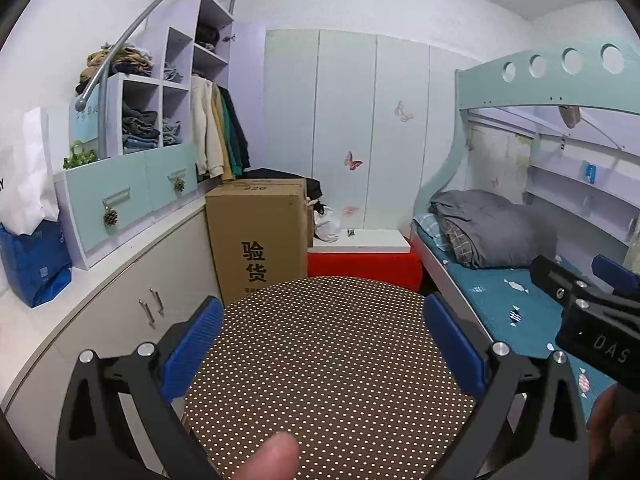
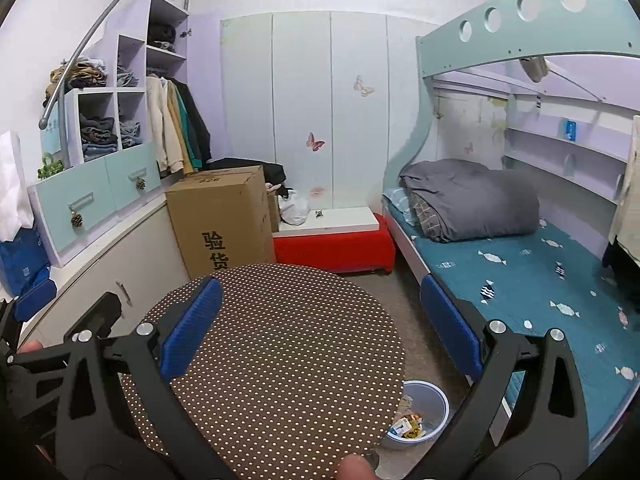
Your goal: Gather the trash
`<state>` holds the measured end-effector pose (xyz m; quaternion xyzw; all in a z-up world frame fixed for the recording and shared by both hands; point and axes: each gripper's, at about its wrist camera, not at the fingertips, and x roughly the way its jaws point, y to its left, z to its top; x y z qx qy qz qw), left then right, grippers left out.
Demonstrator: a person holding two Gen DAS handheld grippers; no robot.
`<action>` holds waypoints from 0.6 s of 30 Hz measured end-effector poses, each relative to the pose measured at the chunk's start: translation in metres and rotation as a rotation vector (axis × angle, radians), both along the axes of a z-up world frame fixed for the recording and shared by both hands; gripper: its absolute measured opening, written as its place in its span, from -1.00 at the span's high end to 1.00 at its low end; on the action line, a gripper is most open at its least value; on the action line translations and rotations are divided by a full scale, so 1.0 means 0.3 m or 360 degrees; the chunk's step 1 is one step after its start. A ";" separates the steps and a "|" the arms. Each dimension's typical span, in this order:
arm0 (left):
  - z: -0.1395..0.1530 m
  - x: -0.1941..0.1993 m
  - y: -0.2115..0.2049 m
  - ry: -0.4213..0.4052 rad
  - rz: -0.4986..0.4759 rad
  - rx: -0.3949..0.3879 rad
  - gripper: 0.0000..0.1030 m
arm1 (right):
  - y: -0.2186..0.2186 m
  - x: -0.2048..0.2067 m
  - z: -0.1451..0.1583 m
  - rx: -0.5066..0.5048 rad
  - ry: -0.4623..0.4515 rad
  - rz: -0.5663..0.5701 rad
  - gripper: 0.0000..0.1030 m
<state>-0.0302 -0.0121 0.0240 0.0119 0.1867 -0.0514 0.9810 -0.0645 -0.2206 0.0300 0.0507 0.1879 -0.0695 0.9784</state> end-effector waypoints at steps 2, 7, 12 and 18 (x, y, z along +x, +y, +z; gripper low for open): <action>0.001 -0.004 -0.015 -0.0004 -0.0012 0.0011 -0.91 | -0.014 -0.004 0.004 0.0004 -0.0005 -0.0011 -0.88; 0.007 -0.011 -0.045 -0.0013 -0.0043 0.0018 -0.91 | -0.036 -0.015 0.008 0.0011 -0.0019 -0.0023 -0.88; 0.009 -0.016 -0.061 -0.0031 -0.0038 0.0035 -0.91 | -0.048 -0.023 0.006 0.0018 -0.0027 -0.0022 -0.88; 0.005 -0.016 -0.060 -0.0035 -0.0034 0.0045 -0.91 | -0.044 -0.018 0.008 0.0026 -0.0028 -0.0020 -0.88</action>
